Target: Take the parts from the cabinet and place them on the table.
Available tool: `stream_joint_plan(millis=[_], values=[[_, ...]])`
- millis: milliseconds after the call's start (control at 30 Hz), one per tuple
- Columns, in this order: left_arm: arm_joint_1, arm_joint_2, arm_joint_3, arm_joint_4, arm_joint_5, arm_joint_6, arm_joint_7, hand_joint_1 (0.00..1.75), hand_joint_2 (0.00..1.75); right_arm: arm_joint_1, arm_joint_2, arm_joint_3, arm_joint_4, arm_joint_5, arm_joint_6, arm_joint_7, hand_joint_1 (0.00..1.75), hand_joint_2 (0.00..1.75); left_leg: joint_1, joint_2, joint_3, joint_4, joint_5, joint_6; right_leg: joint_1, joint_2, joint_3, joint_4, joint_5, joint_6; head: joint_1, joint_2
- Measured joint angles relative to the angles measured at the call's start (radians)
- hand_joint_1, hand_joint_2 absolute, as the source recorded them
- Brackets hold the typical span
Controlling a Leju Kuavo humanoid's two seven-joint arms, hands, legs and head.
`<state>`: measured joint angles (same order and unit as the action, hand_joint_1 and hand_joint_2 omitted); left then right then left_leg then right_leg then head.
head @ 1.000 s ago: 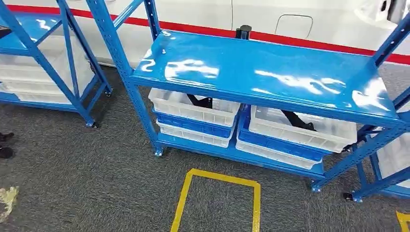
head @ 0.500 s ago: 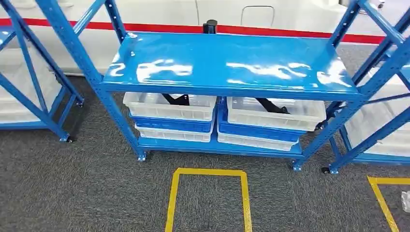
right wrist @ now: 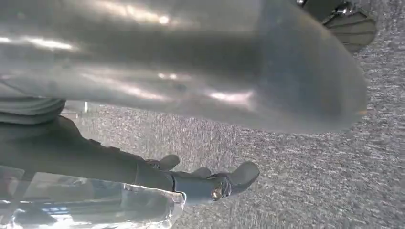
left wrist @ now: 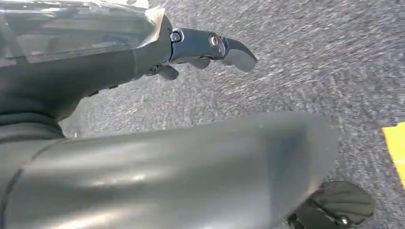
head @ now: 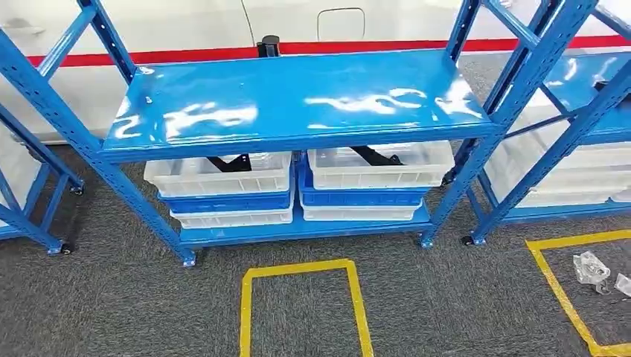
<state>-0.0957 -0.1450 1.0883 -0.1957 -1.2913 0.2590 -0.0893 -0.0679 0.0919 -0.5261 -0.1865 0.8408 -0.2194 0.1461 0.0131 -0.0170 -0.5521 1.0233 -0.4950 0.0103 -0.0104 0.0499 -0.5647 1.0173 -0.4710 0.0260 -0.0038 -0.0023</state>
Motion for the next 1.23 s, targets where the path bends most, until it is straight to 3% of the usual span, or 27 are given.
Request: stream_joint_plan(millis=[33,67,133,167,333,667,700,900,933,967,1000,1233], values=[[0.000,-0.004,0.000,0.000,0.000,0.001,0.000,0.00,0.00,0.001,-0.001,0.000,0.000,0.003,-0.001,0.000,0.00,0.00,0.000,0.000,-0.001,-0.005,0.004,0.000,0.004,0.000,-0.004,0.004,-0.005,0.001,-0.001,0.000],[0.001,-0.005,0.000,0.000,0.000,0.001,0.000,0.00,0.00,0.002,-0.004,0.000,0.000,0.005,-0.001,0.000,0.00,0.00,-0.004,0.001,-0.001,-0.005,0.005,-0.003,0.007,-0.001,-0.010,0.003,-0.006,-0.006,-0.001,0.000],[0.001,-0.005,0.000,0.000,0.000,0.001,0.000,0.00,0.00,0.003,-0.003,0.000,0.000,0.005,-0.001,0.000,0.00,0.00,-0.012,0.000,-0.001,-0.004,0.004,0.002,0.001,-0.003,-0.009,0.001,-0.005,-0.003,0.000,0.000],[0.001,-0.006,0.000,0.000,0.000,0.000,-0.002,0.00,1.75,0.002,-0.004,0.000,0.000,0.005,-0.001,0.000,0.00,0.00,-0.015,0.000,0.000,-0.004,0.005,0.008,-0.001,-0.002,-0.008,-0.001,-0.003,0.001,-0.001,0.000],[0.001,-0.010,0.000,0.000,0.000,-0.006,-0.003,0.00,1.75,0.004,-0.003,0.001,0.000,0.005,-0.001,-0.004,0.00,0.00,-0.017,0.000,-0.004,-0.003,0.007,0.012,-0.003,-0.002,0.001,-0.009,0.004,0.012,0.000,0.000],[0.001,-0.010,0.000,0.000,0.003,-0.011,-0.006,0.00,1.75,0.004,-0.001,0.000,0.000,0.005,0.001,-0.006,0.00,0.00,-0.015,0.000,-0.004,-0.003,0.006,0.014,-0.002,-0.002,0.001,-0.010,0.004,0.012,-0.001,0.000],[0.001,-0.010,0.000,0.000,0.003,-0.012,-0.006,0.00,1.75,0.004,-0.002,0.001,0.000,0.005,0.001,-0.006,0.00,1.75,-0.014,0.000,-0.004,-0.003,0.006,0.014,-0.002,-0.002,0.001,-0.010,0.004,0.012,-0.001,0.000],[0.004,-0.008,-0.009,0.000,0.027,-0.037,-0.006,0.00,1.75,0.006,-0.003,0.005,0.000,-0.004,0.008,-0.003,0.00,1.75,-0.011,0.000,-0.004,-0.003,0.007,0.013,0.001,-0.002,0.001,-0.009,0.004,0.012,-0.001,0.000],[0.008,-0.006,-0.026,0.000,0.047,-0.042,-0.006,0.00,0.00,0.009,-0.005,0.015,-0.001,-0.017,0.010,-0.003,0.00,1.75,-0.011,0.000,-0.004,-0.003,0.007,0.013,0.001,-0.002,0.001,-0.009,0.004,0.012,-0.001,0.000],[0.012,-0.004,-0.045,-0.001,0.067,-0.044,-0.005,0.00,0.00,0.012,-0.007,0.025,-0.002,-0.031,0.015,-0.003,0.00,1.75,-0.011,0.000,-0.004,-0.003,0.007,0.013,0.001,-0.002,0.001,-0.009,0.004,0.012,-0.001,0.000],[0.015,-0.001,-0.063,-0.003,0.091,-0.050,-0.003,0.00,0.00,0.016,-0.009,0.033,-0.003,-0.047,0.019,-0.005,0.00,0.00,-0.010,0.000,-0.004,-0.003,0.007,0.013,0.001,-0.002,0.001,-0.009,0.004,0.012,-0.001,0.000],[0.045,0.017,-0.189,-0.023,0.257,-0.078,0.008,0.00,0.00,0.040,-0.021,0.093,-0.021,-0.156,0.045,-0.023,0.00,0.00,-0.011,0.000,-0.004,-0.003,0.006,0.013,0.002,-0.002,0.001,-0.009,0.004,0.012,-0.001,0.000]])
